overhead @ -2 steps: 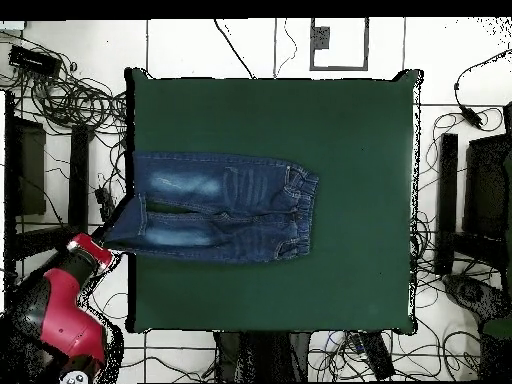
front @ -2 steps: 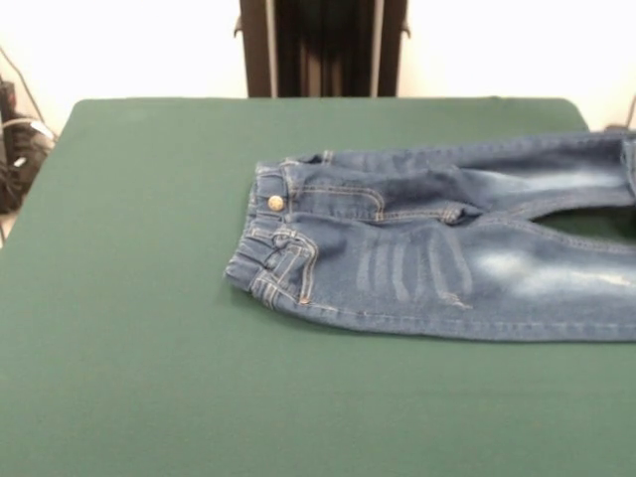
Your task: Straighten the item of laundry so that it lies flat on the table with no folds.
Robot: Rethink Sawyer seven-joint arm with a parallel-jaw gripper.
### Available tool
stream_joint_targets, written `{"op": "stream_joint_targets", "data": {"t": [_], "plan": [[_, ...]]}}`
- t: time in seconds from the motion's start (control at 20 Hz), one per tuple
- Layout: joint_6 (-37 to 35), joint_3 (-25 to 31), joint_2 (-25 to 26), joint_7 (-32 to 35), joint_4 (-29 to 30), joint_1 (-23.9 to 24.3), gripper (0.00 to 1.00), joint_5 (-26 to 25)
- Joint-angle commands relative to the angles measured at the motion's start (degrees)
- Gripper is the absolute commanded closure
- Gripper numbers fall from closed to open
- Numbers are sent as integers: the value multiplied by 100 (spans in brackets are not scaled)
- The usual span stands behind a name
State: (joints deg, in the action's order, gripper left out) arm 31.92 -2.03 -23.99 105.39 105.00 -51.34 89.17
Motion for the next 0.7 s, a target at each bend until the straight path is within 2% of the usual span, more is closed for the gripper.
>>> {"op": "stream_joint_targets", "data": {"t": [0.05,0.1,0.15,0.45,0.6,0.7], "plan": [[407,665,-145,-2906,123,-335,100,416],[426,556,-141,-3073,168,-402,100,328],[366,282,-76,-3055,242,-494,100,17],[205,-928,130,-2517,625,-802,100,-1763],[68,-1084,199,-1761,671,-650,100,-2633],[-37,-1029,227,-1351,633,-575,100,-2945]]}}
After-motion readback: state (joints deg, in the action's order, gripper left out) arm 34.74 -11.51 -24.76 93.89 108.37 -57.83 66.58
